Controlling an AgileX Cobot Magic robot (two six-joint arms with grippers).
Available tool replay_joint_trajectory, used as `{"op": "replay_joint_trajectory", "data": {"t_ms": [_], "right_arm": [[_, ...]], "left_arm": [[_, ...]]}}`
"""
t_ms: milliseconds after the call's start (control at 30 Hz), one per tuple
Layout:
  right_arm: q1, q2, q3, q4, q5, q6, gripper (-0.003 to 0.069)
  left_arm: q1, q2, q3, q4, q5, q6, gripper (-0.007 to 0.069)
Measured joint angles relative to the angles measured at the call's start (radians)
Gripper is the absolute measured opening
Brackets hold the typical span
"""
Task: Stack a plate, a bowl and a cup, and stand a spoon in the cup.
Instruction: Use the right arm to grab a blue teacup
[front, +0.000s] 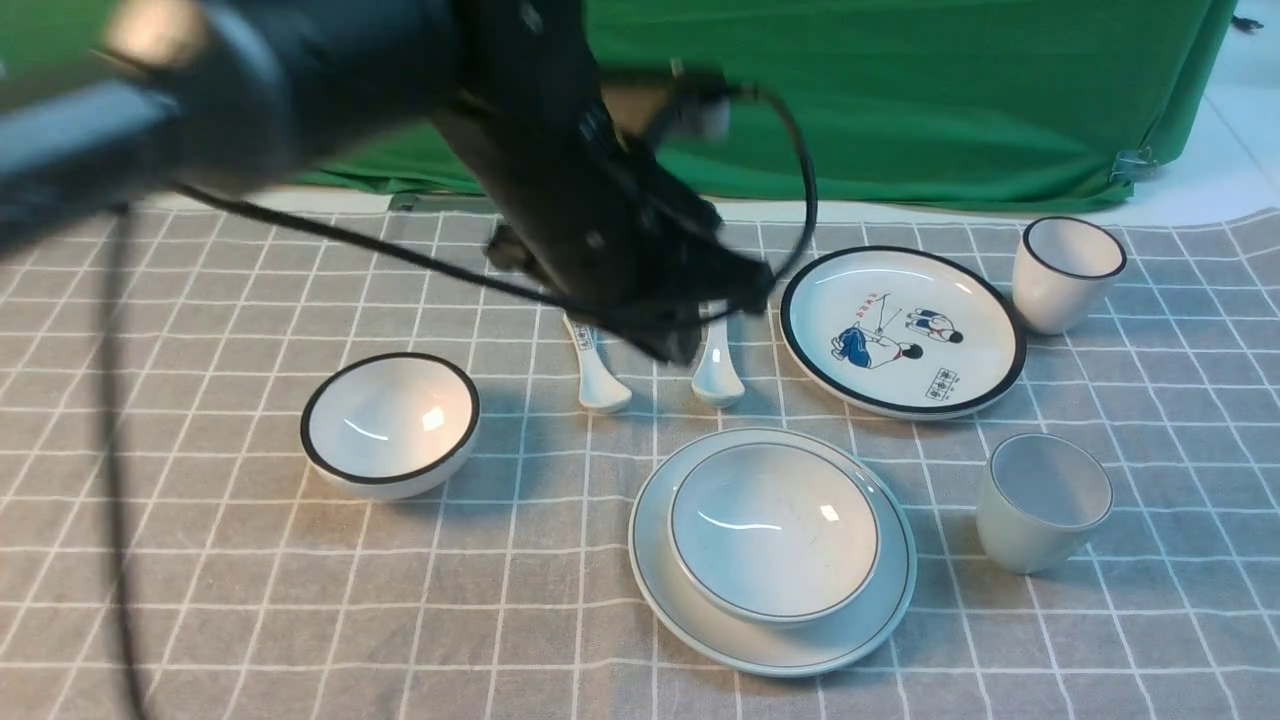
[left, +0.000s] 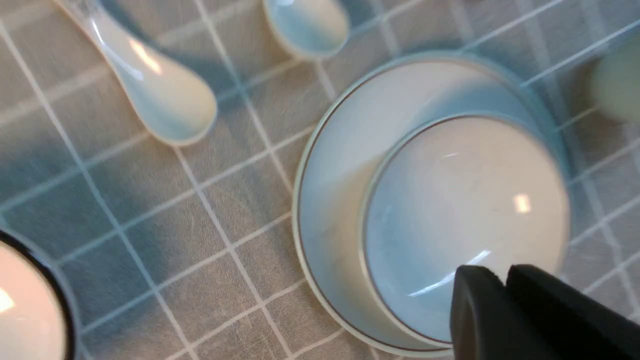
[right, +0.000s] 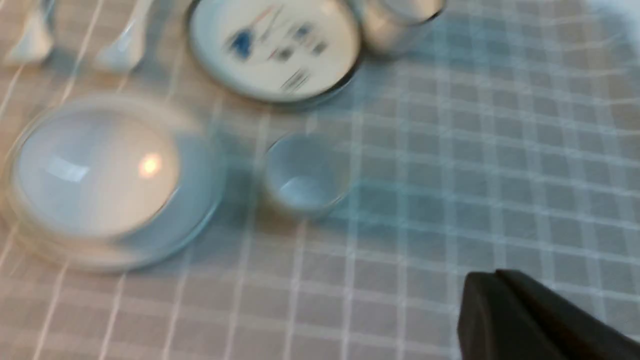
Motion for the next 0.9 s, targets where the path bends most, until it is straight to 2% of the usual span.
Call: {"op": "replay_joint_trajectory", "data": {"t_ms": [33, 100, 267, 300, 333, 367, 400, 467, 533, 600, 700, 733, 800, 900], "right_arm": [[-0.011, 0.053, 0.0, 0.104, -0.001, -0.081, 0.0016], [-0.028, 0.158, 0.0, 0.198, -0.002, -0.178, 0.0016], [-0.157, 0.308, 0.0, 0.259, -0.024, -0.299, 0.0016], [-0.157, 0.308, 0.0, 0.259, -0.026, -0.305, 0.0016], [-0.262, 0.351, 0.0, 0.3, -0.051, -0.372, 0.0016], [-0.287, 0.36, 0.0, 0.321, -0.058, -0.388, 0.0016], [-0.416, 0.406, 0.0, 0.406, -0.104, -0.467, 0.0016], [-0.451, 0.42, 0.0, 0.425, -0.12, -0.487, 0.0016], [-0.565, 0.486, -0.003, 0.517, -0.166, -0.533, 0.0028], [-0.609, 0.536, -0.013, 0.544, -0.187, -0.551, 0.0055], [-0.641, 0.631, -0.037, 0.548, -0.211, -0.557, 0.0156], [-0.643, 0.683, -0.049, 0.548, -0.233, -0.557, 0.0239], [-0.643, 0.739, -0.06, 0.55, -0.264, -0.557, 0.0349], [-0.643, 0.793, -0.07, 0.55, -0.294, -0.557, 0.0449]], "left_arm": [[0.0, -0.059, 0.0, 0.0, 0.001, 0.01, 0.0013], [0.0, -0.139, -0.001, 0.001, 0.013, 0.018, 0.0005], [0.0, -0.25, 0.005, 0.028, 0.067, 0.018, 0.0001], [0.0, -0.259, 0.01, 0.03, 0.067, 0.018, 0.0001], [0.0, -0.296, 0.041, 0.035, 0.067, 0.018, 0.0001], [0.0, -0.3, 0.046, 0.036, 0.066, 0.018, 0.0001], [0.0, -0.351, 0.116, 0.038, 0.051, 0.014, 0.0001], [0.0, -0.365, 0.139, 0.038, 0.046, 0.013, 0.0001], [0.0, -0.414, 0.239, 0.038, 0.004, -0.006, 0.0001], [0.0, -0.438, 0.297, 0.039, -0.023, -0.011, 0.0001], [0.0, -0.476, 0.407, 0.041, -0.079, -0.024, 0.0001], [0.0, -0.484, 0.44, 0.041, -0.095, -0.031, 0.0001], [0.0, -0.486, 0.471, 0.041, -0.102, -0.035, 0.0004], [0.0, -0.486, 0.495, 0.041, -0.102, -0.035, 0.0007]]}}
